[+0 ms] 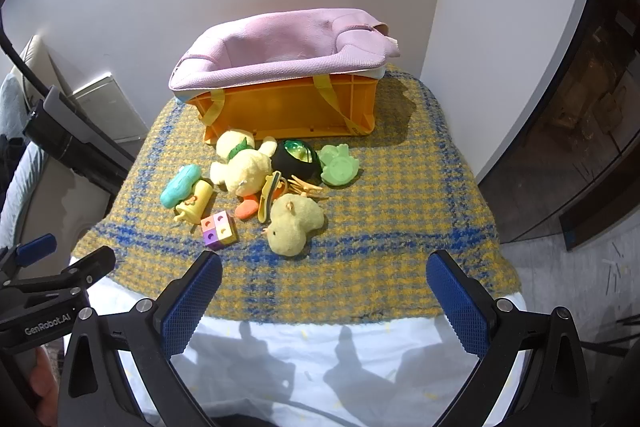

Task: Organize objects

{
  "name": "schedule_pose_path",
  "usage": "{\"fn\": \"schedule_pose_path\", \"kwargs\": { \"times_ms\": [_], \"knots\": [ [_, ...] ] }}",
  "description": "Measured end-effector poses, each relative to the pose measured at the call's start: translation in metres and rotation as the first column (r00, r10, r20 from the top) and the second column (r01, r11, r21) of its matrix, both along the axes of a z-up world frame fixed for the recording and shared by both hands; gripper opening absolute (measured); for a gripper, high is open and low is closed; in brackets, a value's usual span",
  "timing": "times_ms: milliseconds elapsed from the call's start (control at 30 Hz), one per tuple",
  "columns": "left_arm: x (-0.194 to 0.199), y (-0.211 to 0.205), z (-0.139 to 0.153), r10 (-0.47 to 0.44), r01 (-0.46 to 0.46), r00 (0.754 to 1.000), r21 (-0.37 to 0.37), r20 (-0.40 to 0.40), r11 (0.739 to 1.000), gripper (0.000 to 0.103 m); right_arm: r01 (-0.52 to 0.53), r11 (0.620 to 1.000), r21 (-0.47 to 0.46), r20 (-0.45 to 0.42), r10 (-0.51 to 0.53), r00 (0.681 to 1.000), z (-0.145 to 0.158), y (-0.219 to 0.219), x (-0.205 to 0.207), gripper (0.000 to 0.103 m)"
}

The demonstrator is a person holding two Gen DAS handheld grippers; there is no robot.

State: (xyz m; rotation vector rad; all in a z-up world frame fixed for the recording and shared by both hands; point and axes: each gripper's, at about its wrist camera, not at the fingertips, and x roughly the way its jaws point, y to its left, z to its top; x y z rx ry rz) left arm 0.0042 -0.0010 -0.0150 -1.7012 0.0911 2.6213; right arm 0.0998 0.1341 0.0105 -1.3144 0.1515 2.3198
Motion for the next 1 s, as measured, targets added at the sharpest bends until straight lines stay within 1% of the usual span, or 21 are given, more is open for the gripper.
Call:
{"fn": "schedule_pose_path", "kwargs": {
  "times_ms": [1000],
  "knots": [
    [0.0015, -0.004, -0.0026, -0.011, 0.01, 1.0, 0.011, 0.01, 1.0, 0.103, 0.005, 1.0, -0.007, 0.003, -0.005, 1.0, -0.0011, 0.0002, -0.0001, 0.102]
  ]
}}
